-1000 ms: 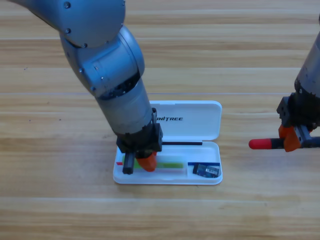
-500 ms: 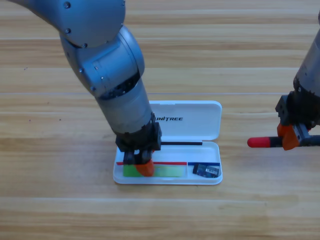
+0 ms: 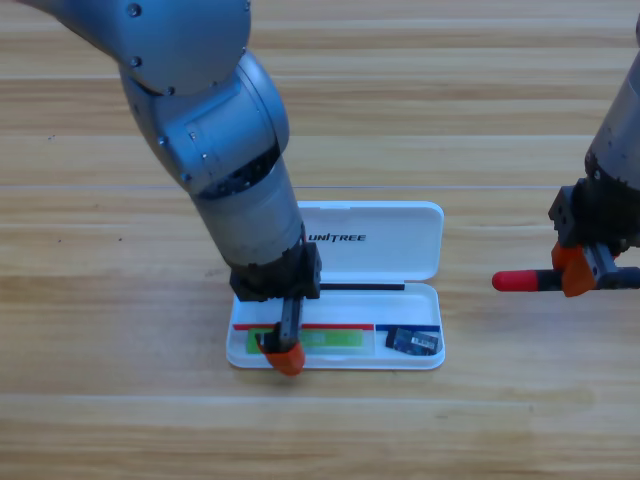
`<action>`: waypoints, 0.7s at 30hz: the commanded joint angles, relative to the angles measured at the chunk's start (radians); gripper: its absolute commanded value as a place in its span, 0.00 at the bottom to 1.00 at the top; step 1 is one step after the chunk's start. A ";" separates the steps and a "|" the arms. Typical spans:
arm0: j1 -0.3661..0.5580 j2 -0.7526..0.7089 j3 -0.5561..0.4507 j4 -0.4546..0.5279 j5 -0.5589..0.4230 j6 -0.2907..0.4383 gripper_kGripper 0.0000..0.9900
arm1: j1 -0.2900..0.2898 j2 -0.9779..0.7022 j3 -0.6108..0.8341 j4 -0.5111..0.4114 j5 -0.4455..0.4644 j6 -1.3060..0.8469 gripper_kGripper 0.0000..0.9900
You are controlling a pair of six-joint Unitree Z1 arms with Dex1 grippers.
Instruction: Clean up eraser and pencils
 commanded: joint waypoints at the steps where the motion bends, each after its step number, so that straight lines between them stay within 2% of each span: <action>1: -0.003 0.010 0.016 0.007 0.010 -0.011 1.00 | 0.039 0.031 -0.002 0.012 0.011 0.008 0.00; 5: -0.003 -0.039 0.005 0.066 0.001 -0.012 1.00 | 0.062 0.034 -0.009 0.012 0.010 0.020 0.00; 12: 0.008 -0.178 -0.076 0.265 -0.042 0.000 1.00 | 0.124 0.068 -0.048 0.012 0.010 0.057 0.00; 21: 0.038 -0.329 -0.068 0.371 -0.053 0.029 1.00 | 0.188 0.132 -0.131 0.024 0.008 0.094 0.00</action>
